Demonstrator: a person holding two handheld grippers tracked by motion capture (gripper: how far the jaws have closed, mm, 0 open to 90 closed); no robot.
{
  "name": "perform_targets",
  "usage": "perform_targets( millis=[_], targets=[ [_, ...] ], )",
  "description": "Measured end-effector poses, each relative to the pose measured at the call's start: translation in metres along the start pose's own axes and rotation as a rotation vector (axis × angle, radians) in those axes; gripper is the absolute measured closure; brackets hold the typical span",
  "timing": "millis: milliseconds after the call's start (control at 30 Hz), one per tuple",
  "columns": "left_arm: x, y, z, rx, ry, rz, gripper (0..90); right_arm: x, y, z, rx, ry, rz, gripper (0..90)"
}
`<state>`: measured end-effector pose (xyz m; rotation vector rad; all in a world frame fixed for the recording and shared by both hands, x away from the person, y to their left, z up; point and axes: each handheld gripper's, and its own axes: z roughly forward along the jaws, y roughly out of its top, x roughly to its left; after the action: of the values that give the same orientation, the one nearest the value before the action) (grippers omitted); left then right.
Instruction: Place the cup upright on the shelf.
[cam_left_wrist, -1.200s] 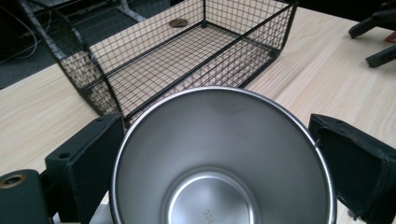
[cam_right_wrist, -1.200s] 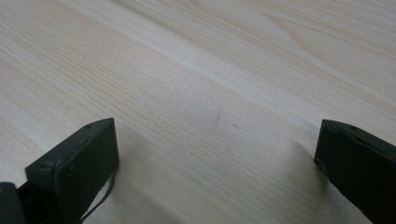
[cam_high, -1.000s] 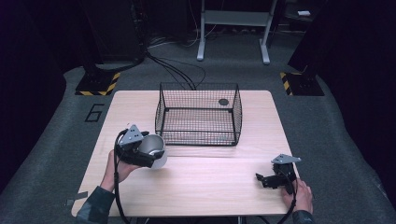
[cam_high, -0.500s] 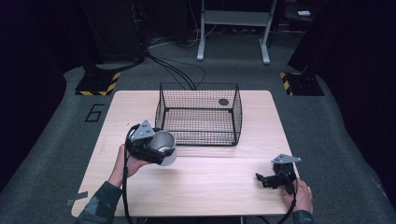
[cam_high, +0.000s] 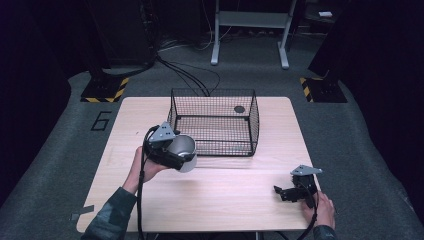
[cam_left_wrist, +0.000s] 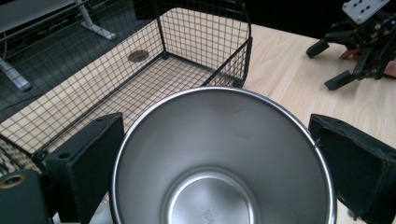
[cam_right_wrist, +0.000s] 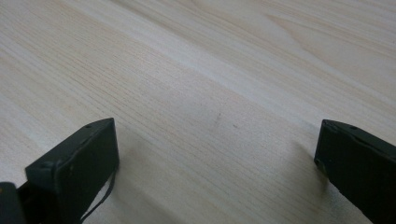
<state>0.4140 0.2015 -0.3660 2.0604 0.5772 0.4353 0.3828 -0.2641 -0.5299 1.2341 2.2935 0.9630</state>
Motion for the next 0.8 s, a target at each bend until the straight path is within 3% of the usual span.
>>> perform_targets(
  millis=[267, 800],
  targets=[
    [0.007, 0.014, 0.009, 0.004, -0.026, -0.002, 6.3, 0.0, 0.0, 0.0, 0.001, 0.0, -0.001, 0.0],
    [0.019, 0.04, 0.02, -0.009, -0.016, 0.016, 6.3, 0.0, 0.0, 0.0, 0.001, 0.0, -0.002, 0.0]
  ],
)
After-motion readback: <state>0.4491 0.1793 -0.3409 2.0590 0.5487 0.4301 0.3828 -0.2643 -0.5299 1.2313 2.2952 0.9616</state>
